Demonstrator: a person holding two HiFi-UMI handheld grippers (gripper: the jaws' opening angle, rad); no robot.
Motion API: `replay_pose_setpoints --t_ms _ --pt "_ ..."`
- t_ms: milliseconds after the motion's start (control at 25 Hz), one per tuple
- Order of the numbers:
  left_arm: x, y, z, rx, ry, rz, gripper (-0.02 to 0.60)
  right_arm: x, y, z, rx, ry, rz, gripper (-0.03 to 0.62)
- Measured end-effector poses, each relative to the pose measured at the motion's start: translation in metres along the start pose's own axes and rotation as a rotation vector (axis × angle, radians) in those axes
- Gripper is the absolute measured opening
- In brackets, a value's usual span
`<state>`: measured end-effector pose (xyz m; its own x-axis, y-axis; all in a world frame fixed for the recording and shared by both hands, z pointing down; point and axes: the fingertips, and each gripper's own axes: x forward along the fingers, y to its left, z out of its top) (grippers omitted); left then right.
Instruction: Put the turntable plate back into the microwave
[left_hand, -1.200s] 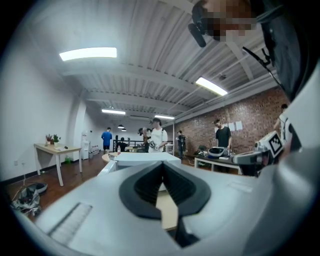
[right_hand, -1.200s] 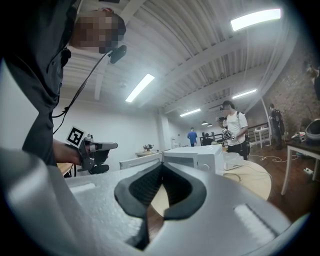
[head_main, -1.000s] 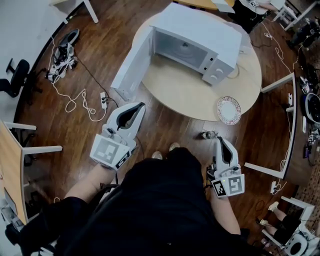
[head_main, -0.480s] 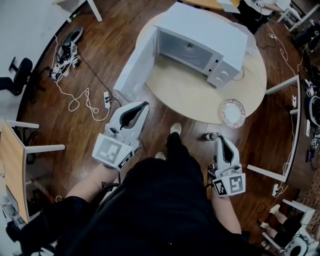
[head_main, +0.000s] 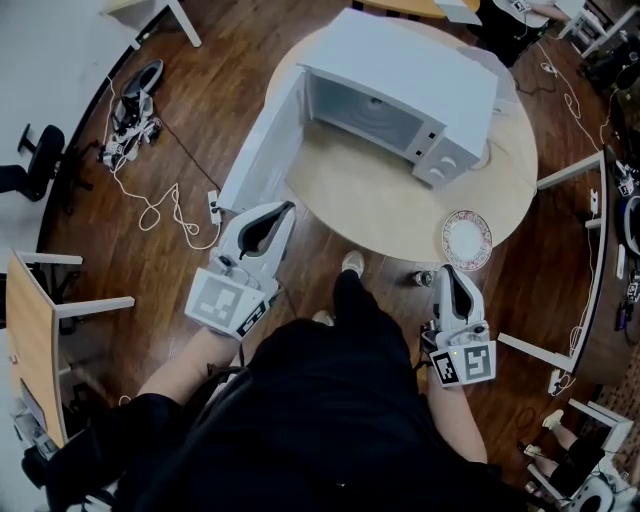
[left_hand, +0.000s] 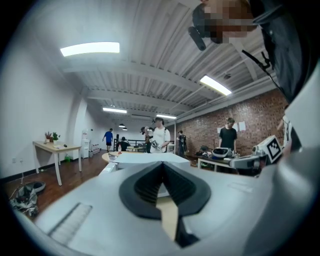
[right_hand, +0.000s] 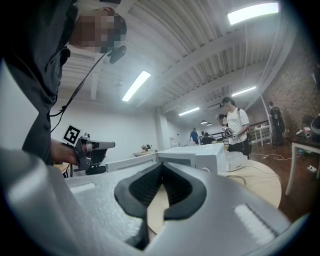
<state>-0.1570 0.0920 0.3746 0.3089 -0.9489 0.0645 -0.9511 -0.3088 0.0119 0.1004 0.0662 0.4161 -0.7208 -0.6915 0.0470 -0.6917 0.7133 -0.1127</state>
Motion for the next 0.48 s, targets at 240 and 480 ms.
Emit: replay_pose_setpoints --t_ms 240,480 --pt "0.034 0.021 0.0 -0.015 0.006 0.015 0.003 0.029 -0.025 0.003 0.006 0.014 0.0 0.001" --pt "0.079 0.038 0.002 -0.022 0.036 0.0 0.003 0.063 -0.054 0.001 0.036 0.016 -0.012 0.001"
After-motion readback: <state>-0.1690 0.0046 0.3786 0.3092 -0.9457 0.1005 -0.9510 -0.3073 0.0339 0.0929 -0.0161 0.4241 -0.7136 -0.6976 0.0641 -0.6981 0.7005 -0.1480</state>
